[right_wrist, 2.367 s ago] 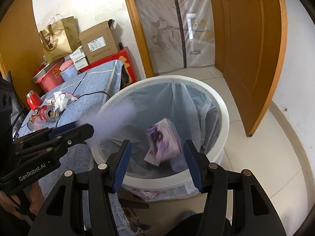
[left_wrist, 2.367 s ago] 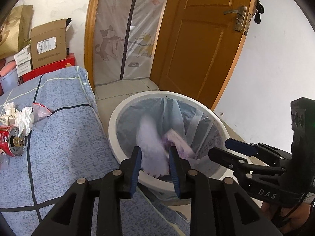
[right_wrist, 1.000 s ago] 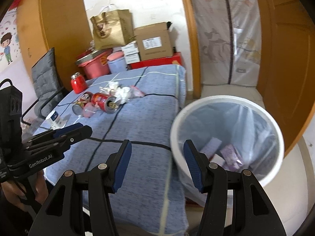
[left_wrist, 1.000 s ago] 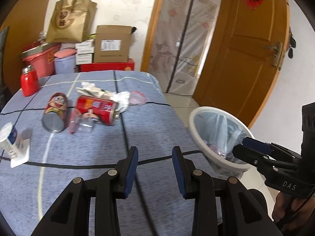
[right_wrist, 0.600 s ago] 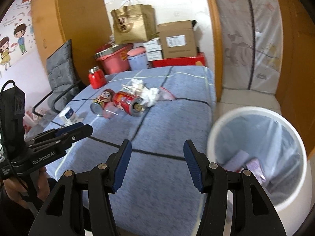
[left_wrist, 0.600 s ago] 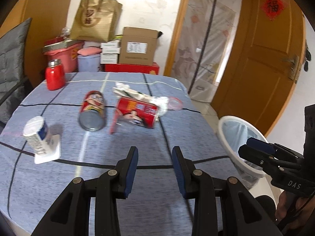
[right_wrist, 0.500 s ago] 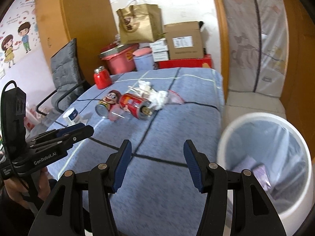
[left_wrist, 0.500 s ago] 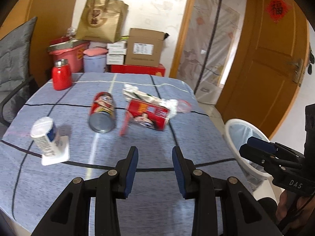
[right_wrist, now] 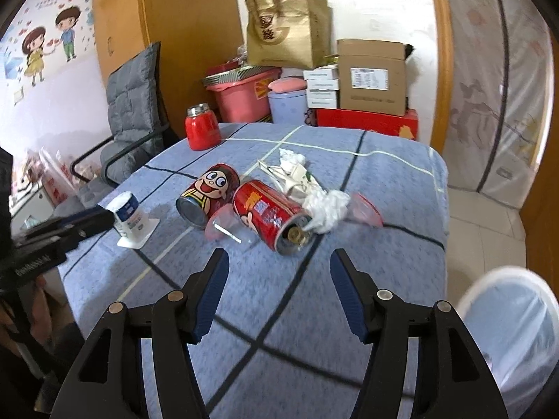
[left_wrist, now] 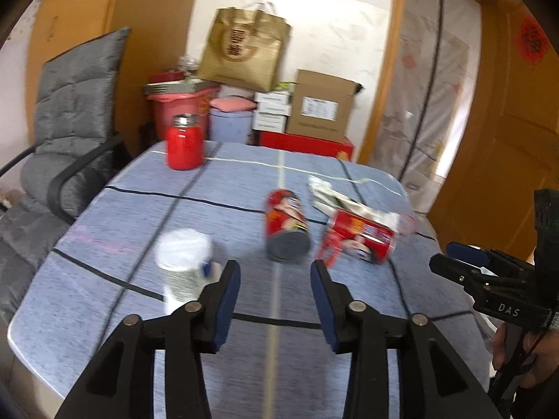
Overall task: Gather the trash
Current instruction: 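Grasp the white paper cup with the left gripper while the right gripper grasps the red can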
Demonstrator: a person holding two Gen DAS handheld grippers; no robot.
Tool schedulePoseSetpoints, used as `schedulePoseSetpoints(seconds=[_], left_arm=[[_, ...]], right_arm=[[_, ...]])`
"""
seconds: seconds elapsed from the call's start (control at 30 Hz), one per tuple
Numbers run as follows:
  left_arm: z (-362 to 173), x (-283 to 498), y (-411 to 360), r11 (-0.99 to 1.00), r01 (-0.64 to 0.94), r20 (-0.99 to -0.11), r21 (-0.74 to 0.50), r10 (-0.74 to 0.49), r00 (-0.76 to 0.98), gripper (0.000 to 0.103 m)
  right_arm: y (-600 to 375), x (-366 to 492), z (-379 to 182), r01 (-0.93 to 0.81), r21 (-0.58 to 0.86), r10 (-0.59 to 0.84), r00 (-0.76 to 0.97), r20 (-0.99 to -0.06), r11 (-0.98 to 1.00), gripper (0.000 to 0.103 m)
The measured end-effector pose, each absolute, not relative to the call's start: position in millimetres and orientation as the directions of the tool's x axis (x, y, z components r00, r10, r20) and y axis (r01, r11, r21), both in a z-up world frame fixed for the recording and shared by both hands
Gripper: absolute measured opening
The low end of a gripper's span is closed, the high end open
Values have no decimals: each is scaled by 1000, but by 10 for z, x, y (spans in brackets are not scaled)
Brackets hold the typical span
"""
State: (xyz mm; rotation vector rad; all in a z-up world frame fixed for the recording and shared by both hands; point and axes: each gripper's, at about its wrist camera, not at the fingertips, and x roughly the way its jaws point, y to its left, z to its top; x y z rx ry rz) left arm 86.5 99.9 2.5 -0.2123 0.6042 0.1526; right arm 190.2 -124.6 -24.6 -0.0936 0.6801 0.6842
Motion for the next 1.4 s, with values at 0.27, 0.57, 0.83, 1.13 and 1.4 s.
schedulePoseSetpoints(seconds=[0.27, 0.57, 0.83, 1.13, 1.4], left_arm=[[-1, 873, 1353, 946, -295, -579, -133, 168, 798, 49], [-139, 960, 1557, 934, -329, -600, -142, 183, 779, 53], [-269, 1070, 1606, 934, -318, -620, -164, 153, 770, 54], [-368, 1168, 1663, 926, -327, -631, -188, 141, 763, 54], [-413, 1248, 1672, 926, -323, -634, -196, 131, 762, 53]], right_arm=[[-1020, 2232, -311, -665, 114, 579, 537, -613, 738, 61], [-775, 2550, -477, -720, 106, 590, 465, -660, 686, 61], [-716, 2478, -517, -778, 150, 629, 360, -689, 611, 61], [-674, 2556, -665, -704, 217, 605, 362, -709, 676, 61], [-660, 2501, -647, -668, 238, 601, 385, -700, 705, 54]])
